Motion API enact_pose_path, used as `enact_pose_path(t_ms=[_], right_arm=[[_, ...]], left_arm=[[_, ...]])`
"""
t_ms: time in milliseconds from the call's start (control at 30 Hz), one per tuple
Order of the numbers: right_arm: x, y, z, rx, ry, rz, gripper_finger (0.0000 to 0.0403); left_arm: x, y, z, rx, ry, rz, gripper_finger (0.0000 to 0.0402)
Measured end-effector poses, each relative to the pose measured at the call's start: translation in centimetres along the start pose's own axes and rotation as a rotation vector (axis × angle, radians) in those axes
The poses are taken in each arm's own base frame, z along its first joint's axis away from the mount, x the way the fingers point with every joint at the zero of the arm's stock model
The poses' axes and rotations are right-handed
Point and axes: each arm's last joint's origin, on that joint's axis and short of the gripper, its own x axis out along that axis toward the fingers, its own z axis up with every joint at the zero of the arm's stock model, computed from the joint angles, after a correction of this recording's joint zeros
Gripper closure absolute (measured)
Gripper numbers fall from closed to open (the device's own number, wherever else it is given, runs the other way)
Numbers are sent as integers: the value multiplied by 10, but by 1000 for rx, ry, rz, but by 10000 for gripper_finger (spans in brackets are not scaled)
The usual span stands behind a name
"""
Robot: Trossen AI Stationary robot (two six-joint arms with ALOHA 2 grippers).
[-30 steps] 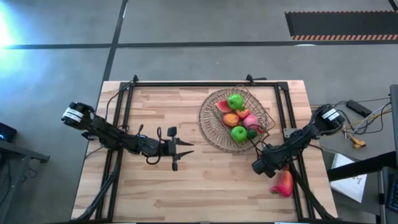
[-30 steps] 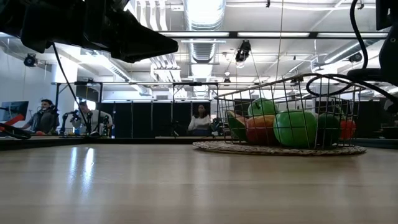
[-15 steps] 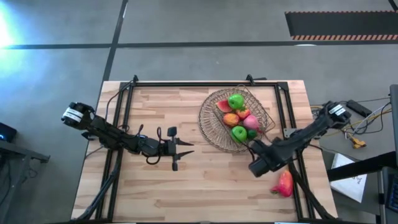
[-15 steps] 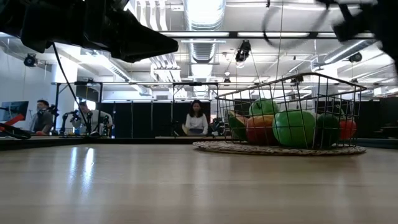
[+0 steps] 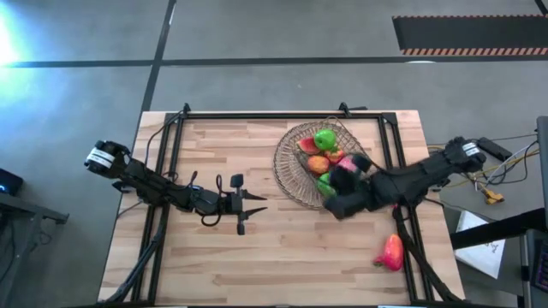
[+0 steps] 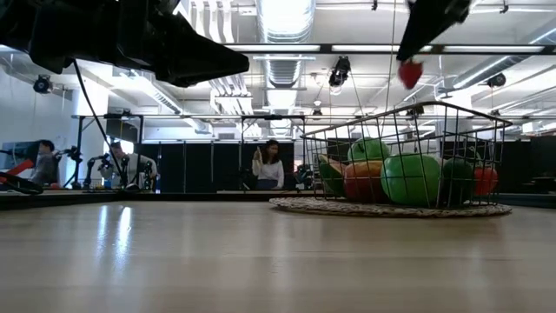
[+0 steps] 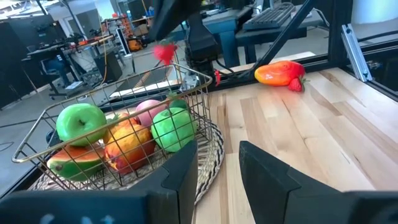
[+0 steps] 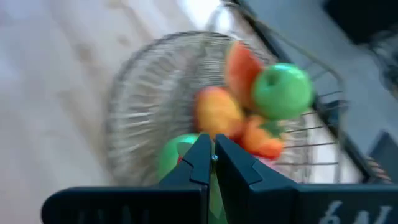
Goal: Build produce basket
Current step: Put the top red strawberry into the gold mesh basket, then put the red strawberry into the gold mesh basket
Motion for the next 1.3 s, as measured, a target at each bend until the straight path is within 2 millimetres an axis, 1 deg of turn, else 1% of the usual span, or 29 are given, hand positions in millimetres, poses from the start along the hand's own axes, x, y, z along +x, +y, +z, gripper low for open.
enact_pose_path(t_ms=[133, 200, 300, 367, 467, 633, 867, 933, 1033, 1200, 1300], right_arm=[[41, -14, 6, 5, 21, -57, 394], [61, -19, 8, 12, 27, -30, 394], [89, -28, 8, 40, 60, 67, 394], [104, -33, 6, 69, 83, 125, 394], [118, -39, 1, 106, 104, 162, 394], [128, -39, -6, 127, 100, 190, 394], [133, -34, -2, 145, 56, 249, 394], [134, -33, -2, 138, 52, 253, 388], [134, -34, -2, 127, 44, 241, 365], [131, -36, -1, 117, 30, 232, 301], [126, -39, -2, 92, 28, 219, 272]], left_arm=[[0, 0, 0, 1, 1, 0, 300], [0, 0, 0, 2, 3, 0, 300], [0, 0, 0, 1, 2, 0, 300], [0, 0, 0, 1, 2, 0, 300], [0, 0, 0, 1, 2, 0, 300], [0, 0, 0, 1, 2, 0, 300], [0, 0, 0, 1, 1, 0, 300], [0, 0, 0, 1, 2, 0, 300], [0, 0, 0, 1, 1, 0, 300], [0, 0, 0, 1, 2, 0, 300], [0, 0, 0, 1, 1, 0, 300]])
